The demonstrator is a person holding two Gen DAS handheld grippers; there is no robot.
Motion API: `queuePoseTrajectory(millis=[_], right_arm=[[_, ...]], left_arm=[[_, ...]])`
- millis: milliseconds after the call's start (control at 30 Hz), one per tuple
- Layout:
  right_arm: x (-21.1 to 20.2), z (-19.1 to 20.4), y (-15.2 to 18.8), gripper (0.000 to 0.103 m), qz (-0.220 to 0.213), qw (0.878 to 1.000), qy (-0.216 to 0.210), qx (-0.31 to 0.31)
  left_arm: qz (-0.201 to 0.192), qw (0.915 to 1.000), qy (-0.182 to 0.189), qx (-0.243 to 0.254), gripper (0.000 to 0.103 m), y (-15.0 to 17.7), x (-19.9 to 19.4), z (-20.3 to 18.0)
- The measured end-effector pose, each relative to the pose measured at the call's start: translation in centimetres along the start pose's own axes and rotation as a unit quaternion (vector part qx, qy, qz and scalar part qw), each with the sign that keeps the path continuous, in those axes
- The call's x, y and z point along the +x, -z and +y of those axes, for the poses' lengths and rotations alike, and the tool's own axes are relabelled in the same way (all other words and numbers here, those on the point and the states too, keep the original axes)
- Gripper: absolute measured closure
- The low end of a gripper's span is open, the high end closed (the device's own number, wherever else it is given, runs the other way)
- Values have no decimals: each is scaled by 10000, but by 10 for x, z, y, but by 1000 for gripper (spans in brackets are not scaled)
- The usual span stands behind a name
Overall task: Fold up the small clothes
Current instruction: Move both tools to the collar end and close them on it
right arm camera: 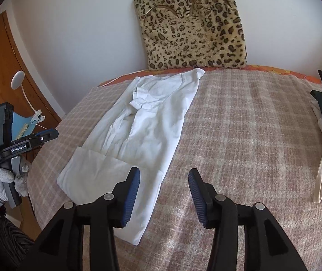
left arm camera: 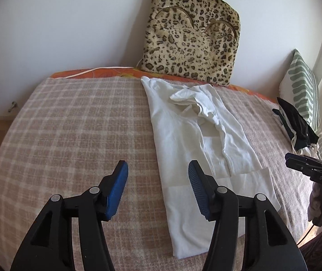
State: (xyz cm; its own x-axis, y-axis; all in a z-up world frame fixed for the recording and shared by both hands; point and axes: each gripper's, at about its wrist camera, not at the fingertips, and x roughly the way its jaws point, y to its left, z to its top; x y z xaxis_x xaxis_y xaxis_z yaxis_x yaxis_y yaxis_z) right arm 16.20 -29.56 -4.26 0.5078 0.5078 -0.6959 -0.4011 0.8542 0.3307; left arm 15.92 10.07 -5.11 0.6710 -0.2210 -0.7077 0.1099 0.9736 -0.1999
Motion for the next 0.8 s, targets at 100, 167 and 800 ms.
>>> queuePoseTrajectory(millis=[100, 167, 800], right_arm=[[12, -10, -19, 47, 35, 9998, -111, 154], [22, -18, -33, 46, 124, 9991, -289, 276], [182, -112, -136, 45, 683, 9833, -1181, 1207]], left_arm=[[234, 9989, 320, -249, 48, -22, 20, 18], [388, 9972, 475, -438, 48, -36, 37, 30], [846, 9805, 1189, -1313, 48, -121, 191, 74]])
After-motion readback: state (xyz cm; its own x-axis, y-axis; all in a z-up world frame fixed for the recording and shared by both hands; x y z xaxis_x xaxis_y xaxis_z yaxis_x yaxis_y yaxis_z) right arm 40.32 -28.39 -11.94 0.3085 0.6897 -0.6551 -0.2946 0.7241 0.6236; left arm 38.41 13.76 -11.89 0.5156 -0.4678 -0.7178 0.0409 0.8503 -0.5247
